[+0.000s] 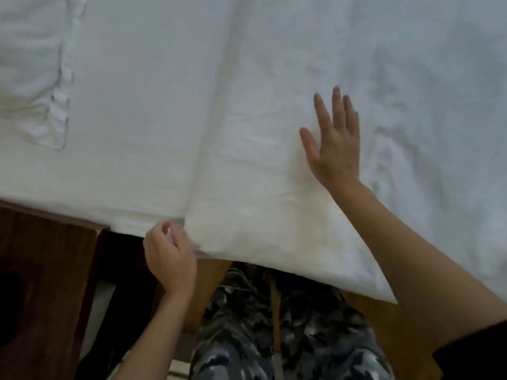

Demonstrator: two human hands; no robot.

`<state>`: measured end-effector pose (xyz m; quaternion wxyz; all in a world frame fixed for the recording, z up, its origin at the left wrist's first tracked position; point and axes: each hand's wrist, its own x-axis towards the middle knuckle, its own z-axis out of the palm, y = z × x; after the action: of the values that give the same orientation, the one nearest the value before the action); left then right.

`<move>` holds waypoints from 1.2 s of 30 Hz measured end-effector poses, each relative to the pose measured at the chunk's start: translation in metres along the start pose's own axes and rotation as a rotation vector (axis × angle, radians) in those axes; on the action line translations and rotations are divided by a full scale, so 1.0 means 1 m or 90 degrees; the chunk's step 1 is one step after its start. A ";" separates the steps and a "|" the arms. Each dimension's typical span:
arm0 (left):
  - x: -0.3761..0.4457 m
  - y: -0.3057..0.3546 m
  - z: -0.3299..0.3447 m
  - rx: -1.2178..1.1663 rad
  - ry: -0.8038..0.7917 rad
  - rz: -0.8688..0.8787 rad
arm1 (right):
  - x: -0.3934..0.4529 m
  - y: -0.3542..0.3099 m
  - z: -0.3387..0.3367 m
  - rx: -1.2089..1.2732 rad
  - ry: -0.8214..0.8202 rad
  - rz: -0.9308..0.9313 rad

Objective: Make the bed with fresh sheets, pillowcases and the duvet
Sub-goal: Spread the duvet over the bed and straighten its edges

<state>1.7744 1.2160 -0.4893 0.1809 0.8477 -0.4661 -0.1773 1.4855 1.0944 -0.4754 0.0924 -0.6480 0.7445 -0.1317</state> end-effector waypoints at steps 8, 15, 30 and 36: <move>0.046 0.158 0.058 -0.046 -0.028 0.421 | -0.164 -0.041 0.060 -0.038 -0.411 -0.711; 0.053 0.273 0.115 0.078 -0.094 0.539 | -0.057 0.071 -0.030 0.077 -0.048 -0.392; -0.139 0.272 0.203 0.183 -0.429 0.952 | -0.091 0.303 -0.047 -0.089 -0.120 0.500; -0.055 0.339 0.197 0.081 -0.342 0.901 | 0.009 0.287 -0.067 0.029 0.055 0.481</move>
<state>1.4085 1.0655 -0.4943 0.0827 0.2827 -0.9361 -0.1923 1.1941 1.1260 -0.5025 0.1170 -0.3197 0.9309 -0.1321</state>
